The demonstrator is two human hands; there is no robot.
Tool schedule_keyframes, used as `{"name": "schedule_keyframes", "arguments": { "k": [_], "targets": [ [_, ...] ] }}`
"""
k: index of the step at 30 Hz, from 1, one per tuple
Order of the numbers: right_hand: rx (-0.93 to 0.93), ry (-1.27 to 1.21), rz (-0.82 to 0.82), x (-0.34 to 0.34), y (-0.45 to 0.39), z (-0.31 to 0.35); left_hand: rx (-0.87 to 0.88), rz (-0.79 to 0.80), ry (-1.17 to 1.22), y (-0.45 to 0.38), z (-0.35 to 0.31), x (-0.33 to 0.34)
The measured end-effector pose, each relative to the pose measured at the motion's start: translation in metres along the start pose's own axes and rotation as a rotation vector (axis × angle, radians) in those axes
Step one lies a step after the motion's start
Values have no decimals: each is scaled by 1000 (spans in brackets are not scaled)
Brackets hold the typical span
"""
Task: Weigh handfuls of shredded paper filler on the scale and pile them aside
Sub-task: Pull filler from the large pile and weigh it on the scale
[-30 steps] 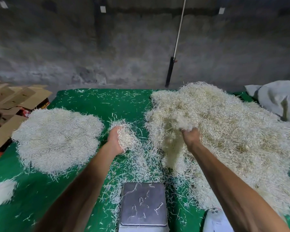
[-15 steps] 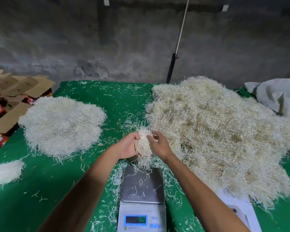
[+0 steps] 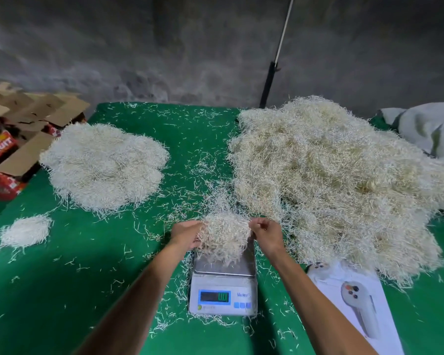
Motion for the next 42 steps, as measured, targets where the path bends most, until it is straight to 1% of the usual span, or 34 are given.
{"name": "schedule_keyframes", "arguments": {
  "k": [2, 4, 6, 8, 9, 11, 12, 14, 15, 16, 19, 21, 24, 29, 36, 42],
  "targets": [
    [-25, 78, 3, -5, 1, -12, 70, -4, -149, 2, 14, 1],
    [-88, 235, 20, -10, 3, -24, 90, 12, -215, 4, 21, 4],
    [-133, 331, -56, -20, 4, -35, 80, 52, -204, 7, 23, 0],
    [-138, 324, -163, -31, 3, -49, 109, 77, -142, 13, 22, -15],
    [-128, 339, -205, -37, 4, -57, 133, 73, -100, 16, 23, -25],
    [-110, 476, -244, -46, 4, -79, 193, 3, -61, 24, 32, -41],
    [-110, 587, -228, -48, 7, -91, 245, -59, -104, 28, 41, -46],
    [-130, 815, -175, -48, 18, -118, 349, -149, -304, 35, 66, -49],
    [-152, 897, -159, -47, 23, -131, 367, -148, -414, 39, 79, -48],
    [-170, 939, -155, -45, 29, -143, 365, -114, -523, 44, 93, -48],
    [-210, 980, -195, -39, 41, -161, 325, 63, -916, 56, 136, -53],
    [-209, 999, -212, -37, 45, -168, 350, 132, -1026, 68, 156, -57],
    [-212, 992, -245, -33, 51, -175, 387, 152, -1057, 86, 170, -58],
    [-198, 924, -281, -26, 60, -184, 384, 97, -1074, 106, 181, -54],
    [-230, 971, -272, -28, 64, -189, 382, 66, -1036, 112, 184, -50],
    [-238, 951, -297, -29, 70, -188, 387, 16, -996, 118, 187, -45]
  ]
}}
Point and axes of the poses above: each hand's wrist, its own y-axis away from the middle knuckle, its own x-axis out of the palm, z = x × y, the point moved 1 cm from there along -y, towards the middle knuckle, and after that the axes turned 13 degrees about x, right-handed, at the moved point
